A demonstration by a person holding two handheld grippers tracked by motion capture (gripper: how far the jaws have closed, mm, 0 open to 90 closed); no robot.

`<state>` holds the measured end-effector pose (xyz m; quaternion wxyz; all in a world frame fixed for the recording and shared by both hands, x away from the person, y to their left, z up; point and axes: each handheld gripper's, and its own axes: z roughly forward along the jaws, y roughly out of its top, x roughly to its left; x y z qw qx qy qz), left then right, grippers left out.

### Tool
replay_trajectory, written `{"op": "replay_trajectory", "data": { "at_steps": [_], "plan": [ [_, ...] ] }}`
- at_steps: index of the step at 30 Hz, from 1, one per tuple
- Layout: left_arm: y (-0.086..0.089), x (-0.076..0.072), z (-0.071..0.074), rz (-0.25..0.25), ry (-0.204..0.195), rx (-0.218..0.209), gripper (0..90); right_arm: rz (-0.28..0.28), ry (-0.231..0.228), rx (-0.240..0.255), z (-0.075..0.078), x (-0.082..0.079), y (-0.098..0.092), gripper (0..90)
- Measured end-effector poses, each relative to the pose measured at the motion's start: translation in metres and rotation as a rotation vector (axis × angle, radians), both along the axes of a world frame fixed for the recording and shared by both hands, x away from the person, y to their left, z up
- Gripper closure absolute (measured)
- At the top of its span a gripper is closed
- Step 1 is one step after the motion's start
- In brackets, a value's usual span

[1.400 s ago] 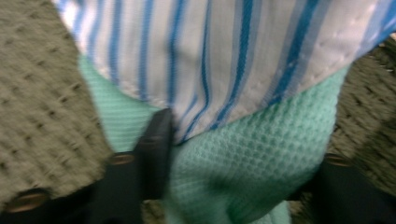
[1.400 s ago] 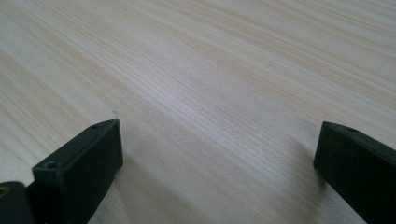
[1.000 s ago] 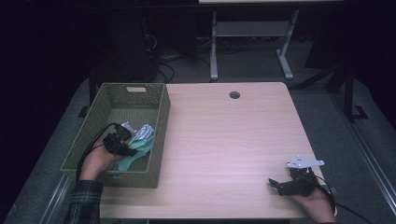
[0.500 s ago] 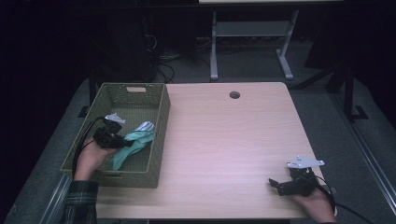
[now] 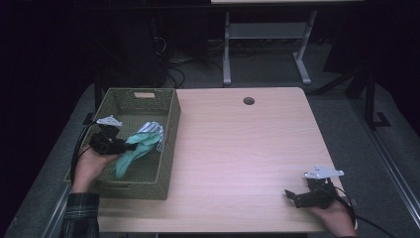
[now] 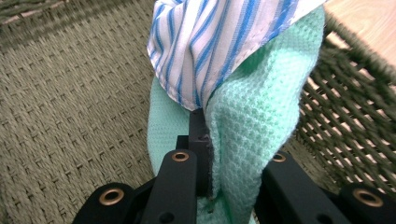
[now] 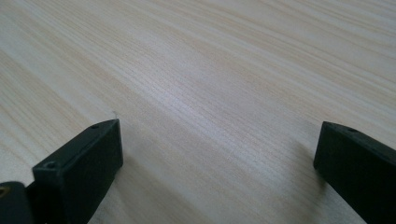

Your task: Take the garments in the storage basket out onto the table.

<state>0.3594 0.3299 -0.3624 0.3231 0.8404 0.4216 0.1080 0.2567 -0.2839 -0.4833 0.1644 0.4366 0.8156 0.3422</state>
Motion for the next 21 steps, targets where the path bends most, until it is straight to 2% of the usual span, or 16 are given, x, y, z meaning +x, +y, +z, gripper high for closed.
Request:
{"op": "replay_trajectory", "data": {
  "at_steps": [2,5,9,21],
  "plan": [
    [0.003,-0.002,0.005,0.004,-0.014,-0.025,81.0,0.0,0.0,-0.001,0.0,0.0,0.0,0.8],
    [0.004,-0.004,0.009,0.008,-0.024,-0.037,81.0,0.0,0.0,-0.001,0.0,0.0,0.0,0.8],
    [0.006,-0.01,0.02,0.005,-0.049,-0.074,81.0,0.0,0.0,0.0,0.0,0.0,0.0,0.8],
    [0.003,-0.018,0.04,-0.014,-0.087,-0.121,81.3,0.0,0.0,-0.001,0.0,0.0,0.0,0.8]
  ]
}}
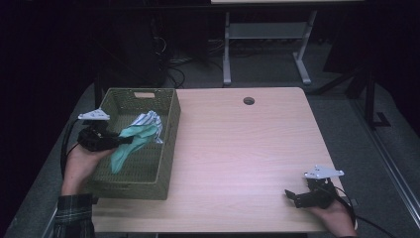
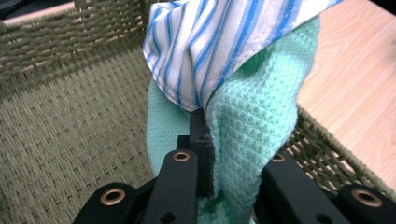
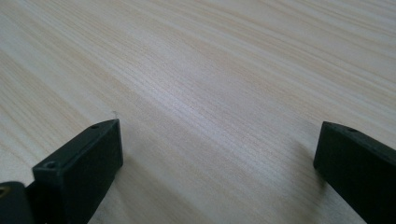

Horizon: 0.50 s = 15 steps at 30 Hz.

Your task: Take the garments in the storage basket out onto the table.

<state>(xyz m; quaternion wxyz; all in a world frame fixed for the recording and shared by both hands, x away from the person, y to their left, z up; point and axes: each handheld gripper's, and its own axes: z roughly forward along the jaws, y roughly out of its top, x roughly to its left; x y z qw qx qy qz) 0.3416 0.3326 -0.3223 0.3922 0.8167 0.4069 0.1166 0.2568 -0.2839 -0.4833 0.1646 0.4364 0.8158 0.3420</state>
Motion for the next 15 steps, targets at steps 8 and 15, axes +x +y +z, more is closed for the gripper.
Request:
{"op": "replay_trajectory", "data": {
  "at_steps": [8,15],
  "plan": [
    [-0.001,-0.004,0.013,-0.019,-0.029,-0.054,81.4,-0.001,0.0,0.001,0.0,0.0,0.0,0.8],
    [-0.005,-0.006,0.02,-0.034,-0.037,-0.091,81.4,-0.001,0.001,0.001,0.0,0.0,0.0,0.8]
  ]
}}
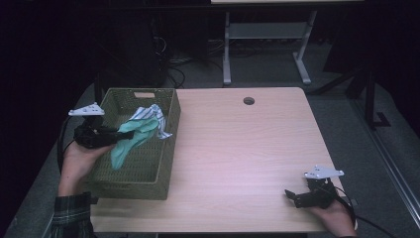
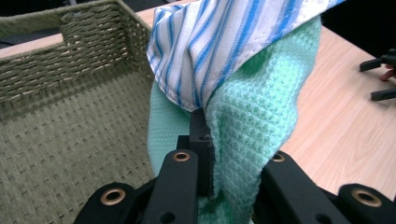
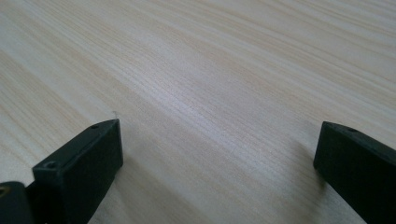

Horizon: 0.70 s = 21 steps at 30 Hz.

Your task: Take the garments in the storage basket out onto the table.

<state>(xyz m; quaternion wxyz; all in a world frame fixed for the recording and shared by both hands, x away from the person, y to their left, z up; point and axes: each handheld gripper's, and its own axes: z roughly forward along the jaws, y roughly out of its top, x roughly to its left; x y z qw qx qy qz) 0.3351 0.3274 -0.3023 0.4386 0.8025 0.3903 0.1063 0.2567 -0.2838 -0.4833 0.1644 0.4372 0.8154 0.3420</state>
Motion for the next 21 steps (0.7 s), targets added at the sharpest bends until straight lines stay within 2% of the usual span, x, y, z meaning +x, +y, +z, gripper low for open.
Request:
{"op": "replay_trajectory", "data": {
  "at_steps": [14,21],
  "plan": [
    [-0.017,0.002,0.006,-0.036,-0.013,-0.029,81.5,-0.001,-0.002,0.0,0.0,0.0,0.0,0.8],
    [-0.033,0.004,0.012,-0.072,-0.029,-0.05,81.5,-0.001,-0.002,-0.001,0.0,0.0,0.0,0.8]
  ]
}}
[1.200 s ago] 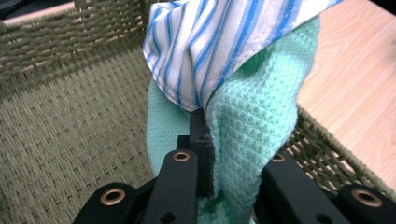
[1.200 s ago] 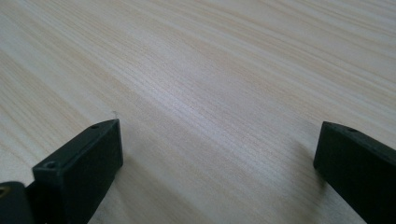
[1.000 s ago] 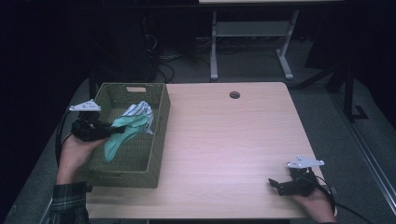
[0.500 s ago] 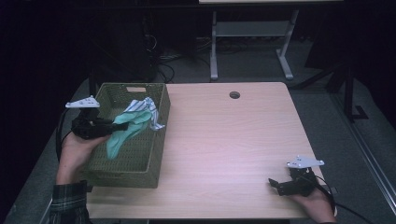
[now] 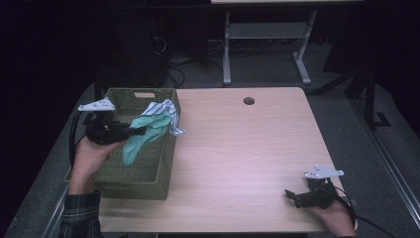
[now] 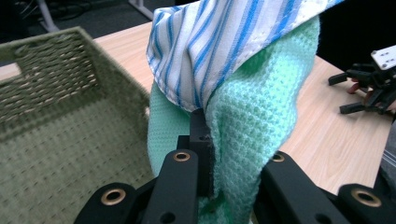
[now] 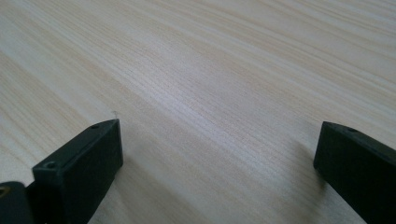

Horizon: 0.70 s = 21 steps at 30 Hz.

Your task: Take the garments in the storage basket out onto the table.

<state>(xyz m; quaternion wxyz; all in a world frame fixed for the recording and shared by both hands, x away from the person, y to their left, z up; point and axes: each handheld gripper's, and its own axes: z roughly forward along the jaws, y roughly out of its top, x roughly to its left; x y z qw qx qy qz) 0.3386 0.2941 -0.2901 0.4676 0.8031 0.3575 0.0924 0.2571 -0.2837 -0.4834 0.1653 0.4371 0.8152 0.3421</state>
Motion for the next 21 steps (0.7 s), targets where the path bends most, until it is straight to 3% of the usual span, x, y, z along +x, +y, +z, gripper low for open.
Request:
{"op": "replay_trajectory", "data": {
  "at_steps": [21],
  "plan": [
    [-0.045,0.001,0.006,-0.088,-0.017,0.001,81.5,0.0,0.0,0.0,0.0,0.0,0.0,0.8]
  ]
}}
